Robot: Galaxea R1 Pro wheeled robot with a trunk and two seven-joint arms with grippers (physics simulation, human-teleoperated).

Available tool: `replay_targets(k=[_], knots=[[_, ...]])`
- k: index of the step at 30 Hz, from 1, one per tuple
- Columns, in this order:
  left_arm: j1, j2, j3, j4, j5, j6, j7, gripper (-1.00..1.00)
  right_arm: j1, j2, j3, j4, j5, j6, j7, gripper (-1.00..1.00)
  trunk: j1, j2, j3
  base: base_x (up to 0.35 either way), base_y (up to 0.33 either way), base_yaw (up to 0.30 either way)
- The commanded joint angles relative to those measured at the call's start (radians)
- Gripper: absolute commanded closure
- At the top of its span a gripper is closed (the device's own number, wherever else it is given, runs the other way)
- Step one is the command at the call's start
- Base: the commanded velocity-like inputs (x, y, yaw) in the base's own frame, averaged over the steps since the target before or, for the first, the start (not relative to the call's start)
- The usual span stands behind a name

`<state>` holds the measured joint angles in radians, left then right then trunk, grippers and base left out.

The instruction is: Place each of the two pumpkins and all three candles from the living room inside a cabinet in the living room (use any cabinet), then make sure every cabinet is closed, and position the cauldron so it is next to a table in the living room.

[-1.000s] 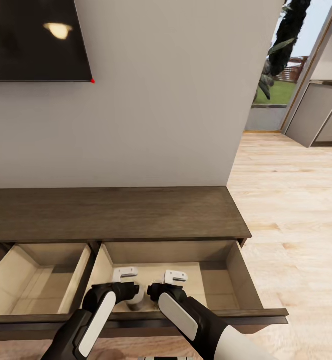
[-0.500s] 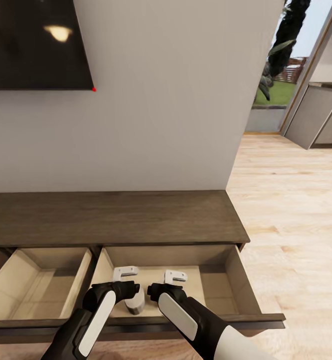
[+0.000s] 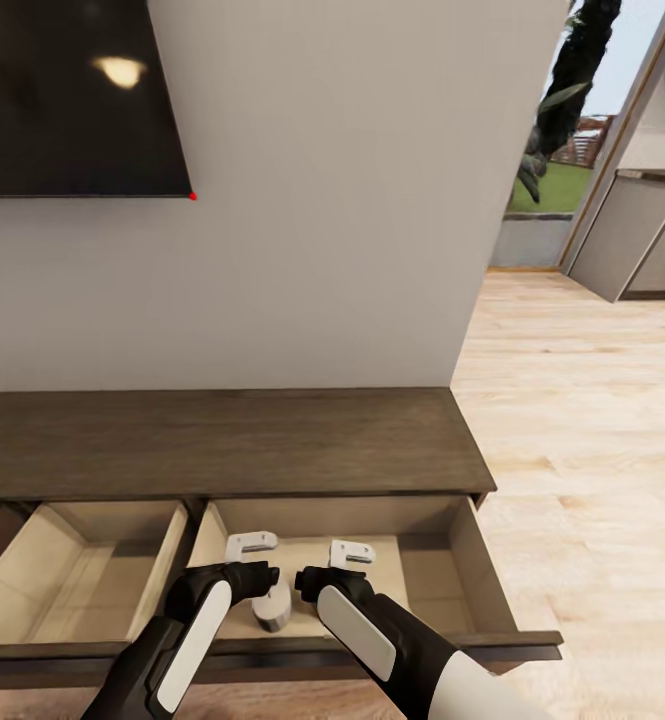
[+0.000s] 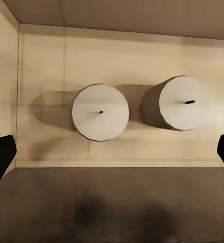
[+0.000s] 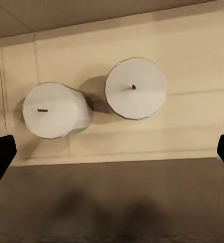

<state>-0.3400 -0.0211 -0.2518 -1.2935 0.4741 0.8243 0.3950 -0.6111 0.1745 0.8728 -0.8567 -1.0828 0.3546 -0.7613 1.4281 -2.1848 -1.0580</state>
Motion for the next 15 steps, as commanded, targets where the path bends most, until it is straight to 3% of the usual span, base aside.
replay_targets(k=[1, 11, 15], knots=[[-0.001, 0.0, 0.0, -0.001, 0.011, 0.002, 0.01, -1.0, -0.001, 0.0, 0.002, -0.001, -0.003, 0.004, -0.007, -1.0, -0.004, 0.007, 0.002, -0.144, 0.0, 0.0], [-0.001, 0.0, 0.001, -0.001, 0.011, 0.002, 0.01, -1.0, -0.001, 0.0, -0.001, 0.0, -0.005, 0.004, -0.007, -1.0, -0.043, 0.077, 0.034, -0.033, 0.0, 0.0], [-0.001, 0.001, 0.001, -0.001, 0.011, 0.002, 0.01, -1.0, -0.001, 0.0, -0.003, 0.001, -0.005, 0.004, -0.007, -1.0, -0.058, 0.105, 0.046, -0.204, 0.021, 0.0]])
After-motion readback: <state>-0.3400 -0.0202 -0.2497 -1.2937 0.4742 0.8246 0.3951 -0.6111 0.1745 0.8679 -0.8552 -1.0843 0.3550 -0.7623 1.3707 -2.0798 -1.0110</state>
